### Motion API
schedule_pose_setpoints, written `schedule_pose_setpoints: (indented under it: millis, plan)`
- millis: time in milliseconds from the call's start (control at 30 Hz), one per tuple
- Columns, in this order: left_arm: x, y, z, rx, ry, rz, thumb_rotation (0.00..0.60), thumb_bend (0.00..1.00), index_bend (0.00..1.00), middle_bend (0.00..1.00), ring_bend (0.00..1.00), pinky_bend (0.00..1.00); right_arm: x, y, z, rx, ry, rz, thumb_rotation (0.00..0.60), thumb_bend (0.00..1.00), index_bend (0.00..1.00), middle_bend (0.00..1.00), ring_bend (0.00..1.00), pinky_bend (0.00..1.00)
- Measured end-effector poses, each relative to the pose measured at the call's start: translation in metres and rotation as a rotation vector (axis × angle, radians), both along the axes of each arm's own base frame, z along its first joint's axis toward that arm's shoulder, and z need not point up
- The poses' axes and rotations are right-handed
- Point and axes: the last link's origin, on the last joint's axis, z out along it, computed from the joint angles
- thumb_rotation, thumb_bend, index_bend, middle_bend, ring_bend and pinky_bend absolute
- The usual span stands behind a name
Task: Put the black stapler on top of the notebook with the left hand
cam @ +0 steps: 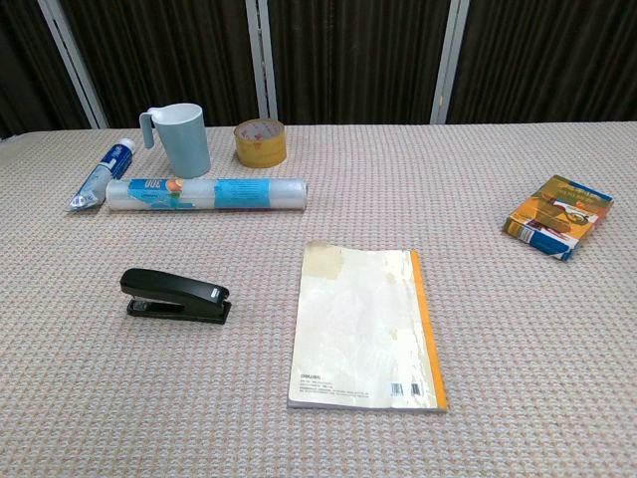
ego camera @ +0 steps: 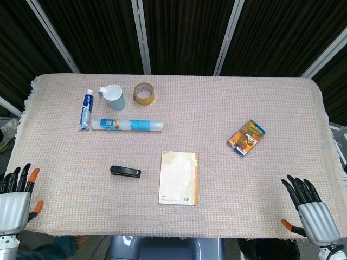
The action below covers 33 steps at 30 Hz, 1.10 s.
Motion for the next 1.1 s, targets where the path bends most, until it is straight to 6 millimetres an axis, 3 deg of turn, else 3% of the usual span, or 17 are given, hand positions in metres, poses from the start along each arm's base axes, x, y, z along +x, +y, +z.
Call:
schedule_pose_setpoints:
  millis: [333,433,633,867,1100]
  plan:
    - [0.0,0.004,-0.004,-0.021,0.004,0.008,0.6,0.24,0.09,0.01,0.01,0.19,-0.001,-0.001,-0.001,0.008,-0.002,-0.013,0.6,0.07,0.0,0.0,0.0,0.0]
    - [0.003,0.008,-0.01,-0.042,0.003,-0.005,0.6,0.23,0.1,0.1,0.07,0.22,0.0,0.0,0.0,0.006,-0.004,-0.012,0.6,0.07,0.0,0.0,0.0,0.0]
    - [0.018,0.028,-0.036,-0.069,-0.01,-0.084,0.6,0.24,0.13,0.17,0.12,0.25,0.001,0.002,-0.002,0.011,-0.007,-0.007,0.6,0.07,0.0,0.0,0.0,0.0]
    - [0.047,0.067,-0.076,-0.12,-0.045,-0.184,0.6,0.25,0.2,0.26,0.18,0.29,-0.001,0.0,-0.002,0.015,-0.01,-0.015,0.6,0.07,0.0,0.0,0.0,0.0]
    - [0.073,0.09,-0.109,-0.138,-0.057,-0.247,0.6,0.26,0.22,0.26,0.19,0.32,0.002,0.003,0.004,-0.01,-0.037,0.019,0.6,0.07,0.0,0.0,0.0,0.0]
